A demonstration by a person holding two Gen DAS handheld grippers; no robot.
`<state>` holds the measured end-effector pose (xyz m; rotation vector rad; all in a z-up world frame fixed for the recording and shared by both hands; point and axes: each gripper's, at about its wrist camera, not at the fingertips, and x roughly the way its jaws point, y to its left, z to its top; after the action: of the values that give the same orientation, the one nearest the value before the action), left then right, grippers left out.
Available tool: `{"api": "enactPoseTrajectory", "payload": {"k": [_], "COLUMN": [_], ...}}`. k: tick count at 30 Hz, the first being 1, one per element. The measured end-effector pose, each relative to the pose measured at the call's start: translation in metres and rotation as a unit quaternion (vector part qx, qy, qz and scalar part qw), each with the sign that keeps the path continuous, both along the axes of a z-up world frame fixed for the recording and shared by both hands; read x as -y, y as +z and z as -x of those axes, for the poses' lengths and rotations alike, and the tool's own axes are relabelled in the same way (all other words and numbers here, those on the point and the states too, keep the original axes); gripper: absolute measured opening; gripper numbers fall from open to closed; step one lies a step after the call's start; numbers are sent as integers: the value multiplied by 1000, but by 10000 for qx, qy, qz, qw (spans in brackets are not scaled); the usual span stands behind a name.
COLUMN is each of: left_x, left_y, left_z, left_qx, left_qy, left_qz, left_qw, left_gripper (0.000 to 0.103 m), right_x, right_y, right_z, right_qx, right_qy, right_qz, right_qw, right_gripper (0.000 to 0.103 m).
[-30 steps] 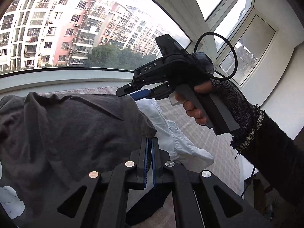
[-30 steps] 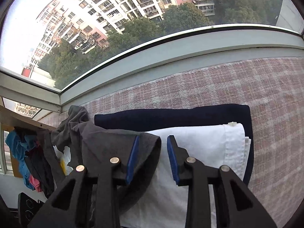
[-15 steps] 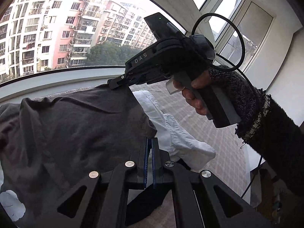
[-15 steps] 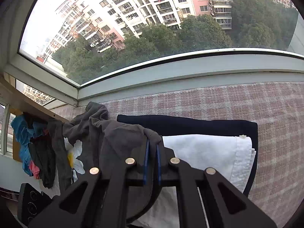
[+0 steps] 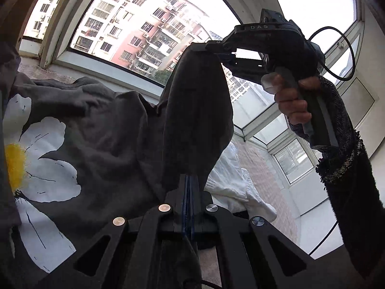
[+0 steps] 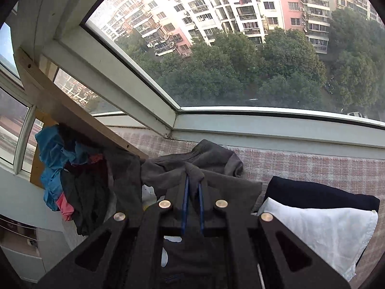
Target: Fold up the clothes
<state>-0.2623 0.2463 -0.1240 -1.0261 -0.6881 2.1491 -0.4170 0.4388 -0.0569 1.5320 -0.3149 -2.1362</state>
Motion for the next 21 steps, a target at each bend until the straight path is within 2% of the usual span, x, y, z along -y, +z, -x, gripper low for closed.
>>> {"api": "enactPoseTrajectory", "payload": {"k": [2, 4, 7, 8, 10, 11, 13, 16, 18, 21], "left_x": [15, 26, 44, 49, 61, 67, 76, 76, 69, 62], "left_y": [-8, -17, -22, -24, -22, -19, -9, 4, 7, 4], "left_z": [-2, -6, -10, -9, -7, -7, 2, 31, 54, 84], "left_qx": [122, 233, 298, 316, 275, 216, 44, -171, -178, -104], "left_qy": [116, 192, 251, 271, 305, 319, 316, 111, -70, -46], "left_qz": [59, 77, 254, 277, 380, 463, 591, 1058, 1193, 1457], "left_qw": [9998, 9995, 9989, 9987, 9984, 9982, 9977, 9942, 9927, 9893], "left_gripper": [0, 0, 0, 0, 0, 0, 0, 0, 0, 0], "right_x": [35, 71, 85, 79, 54, 40, 18, 4, 9, 9], "right_y": [-20, -43, -42, -38, -27, -28, -40, -75, -95, -110], "right_z": [3, 1, -16, -26, -50, -65, -96, -130, -137, -132], "right_qx": [259, 624, 496, 368, 39, -73, -117, 198, 195, 158], "right_qy": [154, 496, 783, 763, 561, 444, 291, 307, 362, 300], "right_qz": [-133, -478, -754, -763, -727, -799, -943, -976, -1316, -1586], "right_qw": [9995, 9957, 9928, 9935, 9958, 9958, 9950, 9946, 9905, 9868], "right_gripper": [8, 14, 15, 16, 39, 41, 41, 41, 41, 41]}}
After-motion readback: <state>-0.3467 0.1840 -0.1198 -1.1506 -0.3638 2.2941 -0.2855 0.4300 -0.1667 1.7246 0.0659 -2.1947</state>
